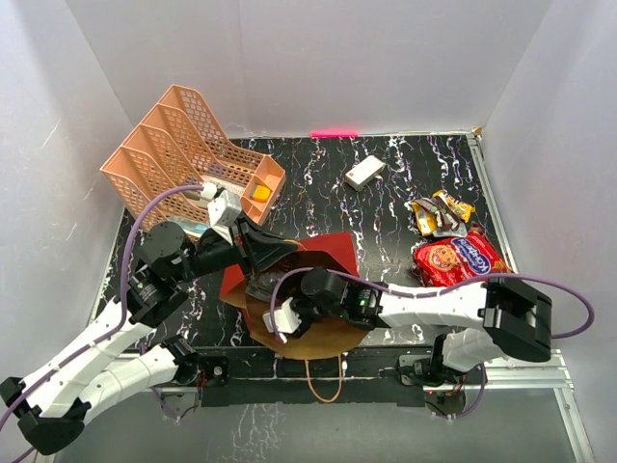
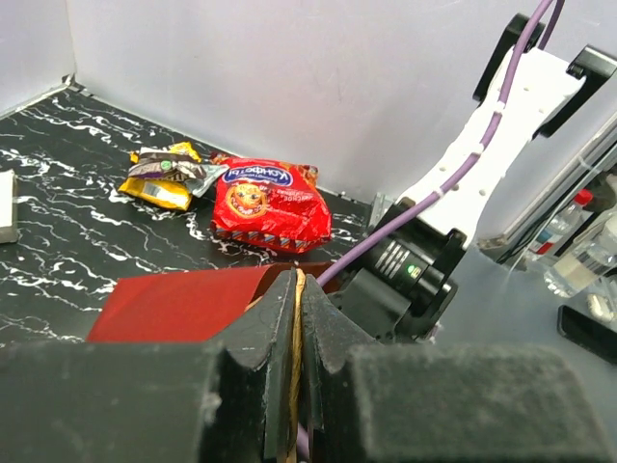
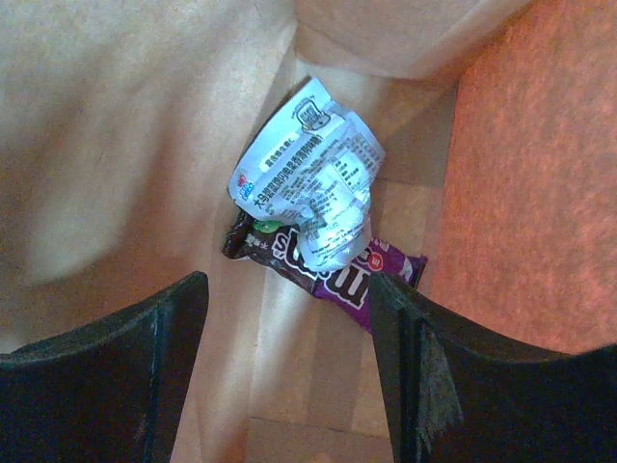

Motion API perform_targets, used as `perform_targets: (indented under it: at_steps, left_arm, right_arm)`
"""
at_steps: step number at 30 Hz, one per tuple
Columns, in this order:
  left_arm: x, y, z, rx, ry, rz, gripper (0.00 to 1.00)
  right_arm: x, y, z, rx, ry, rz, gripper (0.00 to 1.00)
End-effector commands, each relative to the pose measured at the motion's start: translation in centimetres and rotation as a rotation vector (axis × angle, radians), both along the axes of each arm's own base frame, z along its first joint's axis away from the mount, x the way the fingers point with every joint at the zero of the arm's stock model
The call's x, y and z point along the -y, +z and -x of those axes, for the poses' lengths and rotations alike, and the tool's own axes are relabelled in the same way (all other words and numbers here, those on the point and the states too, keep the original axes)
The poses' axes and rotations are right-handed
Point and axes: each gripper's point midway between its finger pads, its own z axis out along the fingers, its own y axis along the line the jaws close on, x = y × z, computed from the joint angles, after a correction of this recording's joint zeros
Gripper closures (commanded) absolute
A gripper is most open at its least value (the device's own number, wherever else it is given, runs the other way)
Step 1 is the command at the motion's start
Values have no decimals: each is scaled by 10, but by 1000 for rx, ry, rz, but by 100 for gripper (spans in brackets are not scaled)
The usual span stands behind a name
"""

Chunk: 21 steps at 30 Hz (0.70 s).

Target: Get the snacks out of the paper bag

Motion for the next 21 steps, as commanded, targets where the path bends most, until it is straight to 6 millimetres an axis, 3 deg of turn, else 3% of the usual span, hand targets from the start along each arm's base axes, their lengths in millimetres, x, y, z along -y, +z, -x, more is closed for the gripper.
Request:
perform_targets:
  at_steps: [1,4,7,12,18,21]
  left_arm:
    - [4,23,5,5,-30,124,95]
    - [4,24,6,0,-34,161,95]
    - [6,23,5,-4,-38,160,95]
    - [6,23,4,-4,-35,173,95]
    - [0,24,-2,11,24,176,95]
    - [-1,16,-5,0,38,162,95]
  right_arm:
    - [-18,34,-28,41,-120,-154,31]
    - [-18,29,-27,16,-118,-156,30]
    - [-23,27,-11,-11,-25,-163,28]
    - [-28,41,-13,-75,-59,-287,26]
    - [-2,19,-30,-109,-234,-297,26]
    - [5,31,-19,-123,-204,-258,26]
